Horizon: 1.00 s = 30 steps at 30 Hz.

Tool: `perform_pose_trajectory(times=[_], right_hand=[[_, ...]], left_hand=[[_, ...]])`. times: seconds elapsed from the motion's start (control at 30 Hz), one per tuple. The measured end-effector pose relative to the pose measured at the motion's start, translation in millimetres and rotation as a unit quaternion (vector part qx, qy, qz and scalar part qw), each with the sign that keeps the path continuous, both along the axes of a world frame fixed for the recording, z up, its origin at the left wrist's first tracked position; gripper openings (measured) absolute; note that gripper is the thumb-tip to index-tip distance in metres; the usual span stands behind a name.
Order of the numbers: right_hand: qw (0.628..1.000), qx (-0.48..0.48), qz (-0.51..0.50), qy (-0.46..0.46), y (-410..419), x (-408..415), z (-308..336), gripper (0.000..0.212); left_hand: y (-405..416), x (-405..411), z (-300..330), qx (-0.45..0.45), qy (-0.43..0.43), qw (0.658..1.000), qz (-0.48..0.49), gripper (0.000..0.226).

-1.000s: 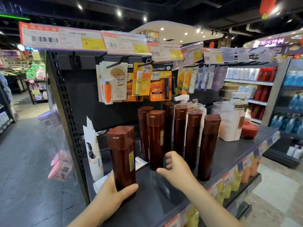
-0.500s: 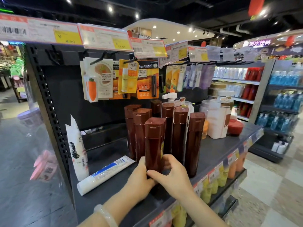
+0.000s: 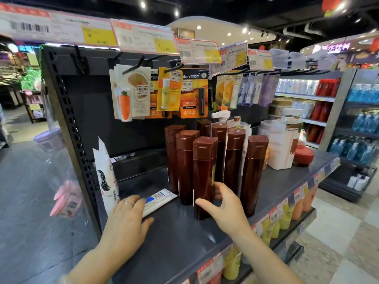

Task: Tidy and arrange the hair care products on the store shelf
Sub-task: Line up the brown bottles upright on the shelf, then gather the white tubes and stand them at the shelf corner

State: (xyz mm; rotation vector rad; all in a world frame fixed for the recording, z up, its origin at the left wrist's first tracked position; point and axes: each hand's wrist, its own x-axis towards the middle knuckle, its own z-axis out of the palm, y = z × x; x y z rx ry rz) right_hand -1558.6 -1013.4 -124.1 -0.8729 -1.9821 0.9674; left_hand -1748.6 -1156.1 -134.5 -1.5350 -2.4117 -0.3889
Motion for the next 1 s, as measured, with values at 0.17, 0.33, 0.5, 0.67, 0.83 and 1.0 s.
perform_pose_trajectory(times=[0.17,0.33,0.5,0.67,0.83,1.0], right_hand=[[0.999,-0.004,-0.036,0.002,1,-5,-6,0.050],[0.998,-0.003,-0.057,0.009,-1,-7,-10,0.053],[0.997,-0.008,-0.066,0.028,-3,-6,-9,0.059],[0.961,0.188,-0.108,0.170,-18,0,-12,0.038],[0.978,0.153,0.116,0.081,-52,-23,-13,0.047],[0.982,-0.019,0.183,-0.037,-64,-58,-9,0.045]], left_hand=[[2,0,-3,-0.049,0.039,0.997,0.043,0.054],[8,8,6,-0.042,0.012,0.998,0.048,0.046],[14,9,12,-0.061,-0.039,0.994,0.076,0.040],[6,15,14,0.036,-0.156,0.984,0.081,0.047],[1,29,15,0.232,-0.304,0.924,0.020,0.053],[-4,36,7,0.328,-0.405,0.853,-0.039,0.051]])
